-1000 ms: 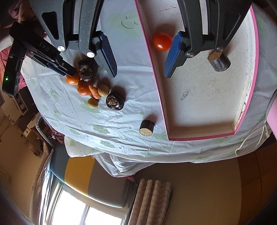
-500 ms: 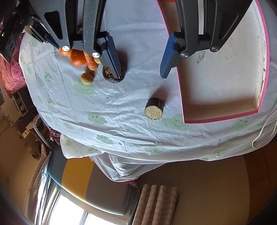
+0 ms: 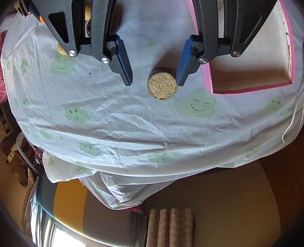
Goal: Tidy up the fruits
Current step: 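Grasp the small dark cylindrical root piece with the left gripper, then lift the root piece with the left gripper while the right gripper grasps a mandarin orange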
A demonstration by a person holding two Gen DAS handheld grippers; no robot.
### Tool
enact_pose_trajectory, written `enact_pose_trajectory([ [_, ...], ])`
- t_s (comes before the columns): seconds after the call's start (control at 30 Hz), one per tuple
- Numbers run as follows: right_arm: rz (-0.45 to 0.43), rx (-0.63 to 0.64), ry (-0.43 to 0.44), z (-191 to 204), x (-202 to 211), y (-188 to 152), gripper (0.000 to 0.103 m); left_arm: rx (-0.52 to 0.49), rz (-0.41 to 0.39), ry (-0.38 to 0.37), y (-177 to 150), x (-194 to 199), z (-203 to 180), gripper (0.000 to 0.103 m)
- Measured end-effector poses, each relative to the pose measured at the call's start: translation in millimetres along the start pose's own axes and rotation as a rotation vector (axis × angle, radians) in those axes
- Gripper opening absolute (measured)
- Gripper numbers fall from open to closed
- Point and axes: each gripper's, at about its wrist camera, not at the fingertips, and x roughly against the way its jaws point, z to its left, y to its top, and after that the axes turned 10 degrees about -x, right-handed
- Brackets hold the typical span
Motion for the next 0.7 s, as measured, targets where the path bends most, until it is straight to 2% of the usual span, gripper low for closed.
enact_pose_trajectory([
  [0.07, -0.001, -0.004, 0.001, 0, 0, 0, 0.041, 0.001, 0.029, -0.007, 0, -9, 1, 0.044],
  [0.1, 0.000, -0.007, 0.001, 0, 0, 1, 0.041, 0.005, 0.050, -0.005, -1, -14, 1, 0.034],
  [0.23, 0.001, -0.001, -0.004, 0, 1, 1, 0.040, 0.042, 0.039, -0.066, -7, -9, 3, 0.033],
  [0.37, -0.015, -0.002, -0.012, 0, 4, 3, 0.039, 0.037, 0.007, -0.092, -20, 7, -1, 0.032],
  [0.5, -0.019, -0.015, -0.017, -1, 6, 5, 0.038, 0.047, -0.013, -0.103, -38, 25, -7, 0.030],
  [0.7, -0.011, -0.021, -0.030, 1, 6, 4, 0.038, 0.009, -0.019, -0.107, -56, 35, -24, 0.028],
])
